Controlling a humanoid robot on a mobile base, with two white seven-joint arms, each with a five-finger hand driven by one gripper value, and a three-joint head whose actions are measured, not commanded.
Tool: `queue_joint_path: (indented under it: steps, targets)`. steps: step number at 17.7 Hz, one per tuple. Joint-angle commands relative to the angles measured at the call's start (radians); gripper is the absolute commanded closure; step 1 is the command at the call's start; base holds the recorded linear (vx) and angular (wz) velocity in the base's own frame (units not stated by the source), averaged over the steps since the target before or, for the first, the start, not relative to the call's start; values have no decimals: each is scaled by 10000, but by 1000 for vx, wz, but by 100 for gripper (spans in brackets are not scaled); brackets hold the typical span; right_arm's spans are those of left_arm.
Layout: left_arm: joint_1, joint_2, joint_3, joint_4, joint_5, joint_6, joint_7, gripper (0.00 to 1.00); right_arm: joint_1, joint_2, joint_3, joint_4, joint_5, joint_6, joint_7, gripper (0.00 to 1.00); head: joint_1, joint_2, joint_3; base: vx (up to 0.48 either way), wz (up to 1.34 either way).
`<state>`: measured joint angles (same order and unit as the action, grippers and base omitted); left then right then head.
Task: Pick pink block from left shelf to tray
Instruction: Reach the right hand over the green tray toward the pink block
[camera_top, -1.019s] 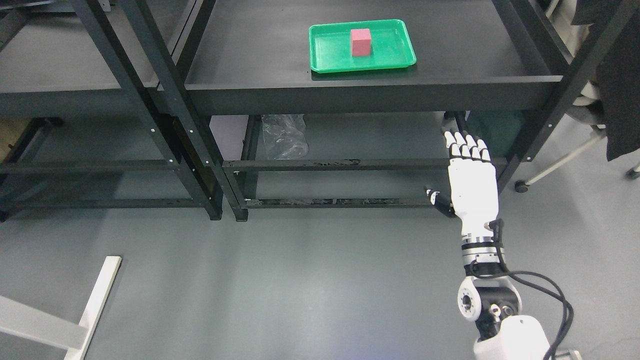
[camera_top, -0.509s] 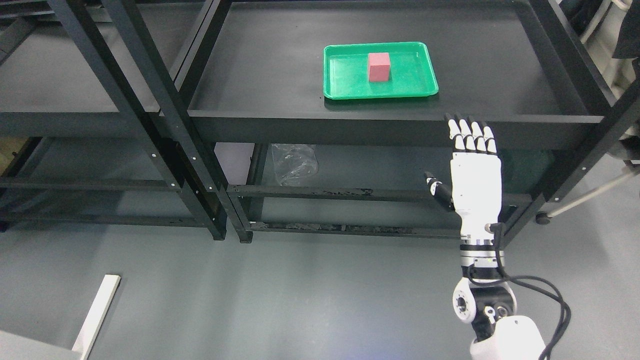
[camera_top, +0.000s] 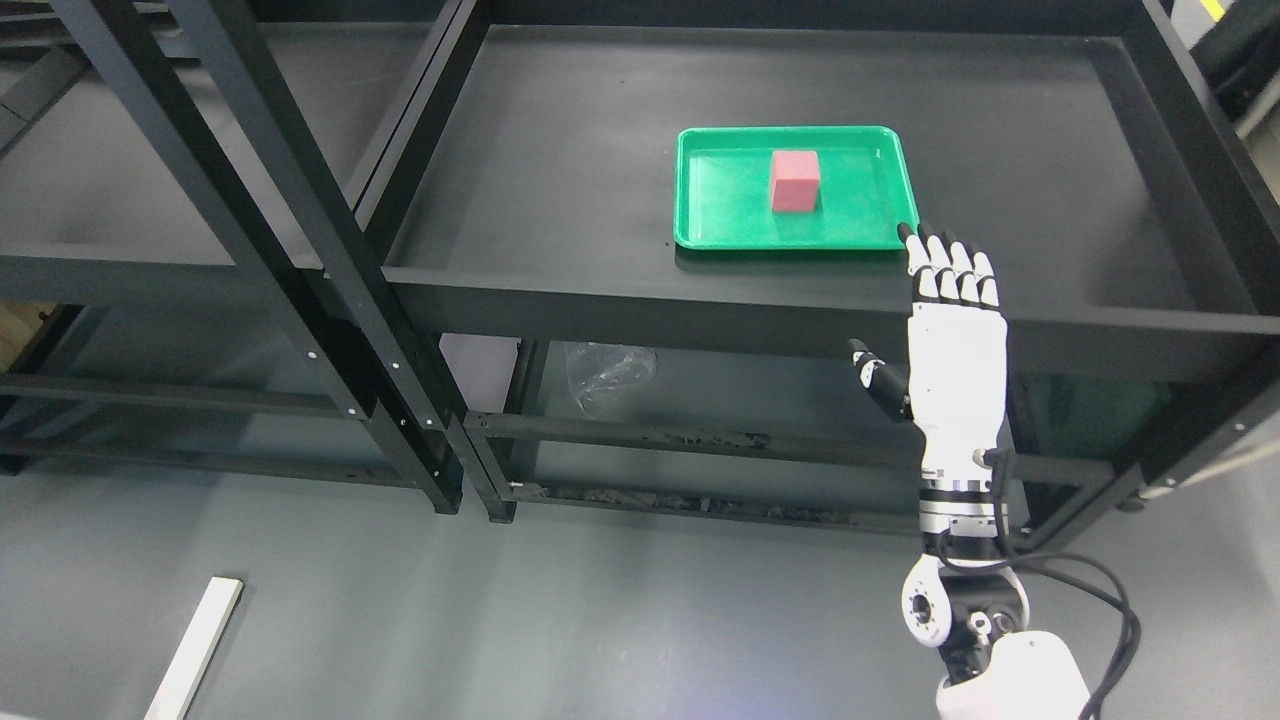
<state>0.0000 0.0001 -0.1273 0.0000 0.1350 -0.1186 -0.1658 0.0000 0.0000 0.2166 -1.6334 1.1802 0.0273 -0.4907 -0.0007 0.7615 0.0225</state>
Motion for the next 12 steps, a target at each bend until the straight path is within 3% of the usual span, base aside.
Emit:
queue_joint_path:
  steps: [1,9,12]
  targets:
    - [200,173,0,-174,0,5,1,0,169,-175,28,-3,-236,34,227,2,0,0,0,228,96]
    - [200,173,0,-174,0,5,1,0,170,-175,43,12,-466,34,381,2,0,0,0,225,68]
    - [200,173,0,-174,0,5,1,0,123,-175,28,43,-587,19,1084,1,0,0,0,228,4]
